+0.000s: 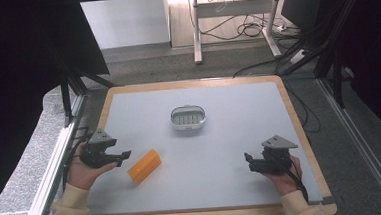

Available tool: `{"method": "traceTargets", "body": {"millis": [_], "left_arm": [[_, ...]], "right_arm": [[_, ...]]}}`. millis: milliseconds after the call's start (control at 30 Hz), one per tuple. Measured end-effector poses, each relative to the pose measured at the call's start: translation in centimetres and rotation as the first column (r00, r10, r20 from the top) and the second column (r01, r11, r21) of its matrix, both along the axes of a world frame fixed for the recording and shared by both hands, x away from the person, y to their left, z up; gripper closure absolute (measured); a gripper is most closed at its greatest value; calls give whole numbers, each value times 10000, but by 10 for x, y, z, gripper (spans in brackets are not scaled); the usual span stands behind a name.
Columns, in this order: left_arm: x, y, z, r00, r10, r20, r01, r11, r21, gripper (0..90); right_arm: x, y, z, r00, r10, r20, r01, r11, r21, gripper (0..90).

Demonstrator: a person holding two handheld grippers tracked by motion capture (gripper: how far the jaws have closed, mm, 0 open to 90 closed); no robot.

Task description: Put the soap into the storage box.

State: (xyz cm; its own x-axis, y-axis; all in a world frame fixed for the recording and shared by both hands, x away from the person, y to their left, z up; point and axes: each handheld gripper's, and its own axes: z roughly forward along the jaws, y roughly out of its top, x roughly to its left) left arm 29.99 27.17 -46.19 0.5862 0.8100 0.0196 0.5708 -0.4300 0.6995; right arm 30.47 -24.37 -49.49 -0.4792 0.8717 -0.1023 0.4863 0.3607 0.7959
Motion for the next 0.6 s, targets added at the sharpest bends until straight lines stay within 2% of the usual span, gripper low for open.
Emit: {"method": "traceTargets", "body": {"millis": [133,433,600], "left_arm": [[0,-1,1,9999,-98,-75,99,9999,64,282],[-1,4,3,9998,171,-129,-172,9998,-78,305],[-6,1,6,9997,9,-227,-10,10000,-64,303]], "right_arm": [[2,-2,-2,10000,-53,20,54,10000,-70,124],[9,-2,-8,9999,86,-128,-88,9999,-90,127],[9,-2,-7,9998,200,83,-199,9997,-102,130]]}}
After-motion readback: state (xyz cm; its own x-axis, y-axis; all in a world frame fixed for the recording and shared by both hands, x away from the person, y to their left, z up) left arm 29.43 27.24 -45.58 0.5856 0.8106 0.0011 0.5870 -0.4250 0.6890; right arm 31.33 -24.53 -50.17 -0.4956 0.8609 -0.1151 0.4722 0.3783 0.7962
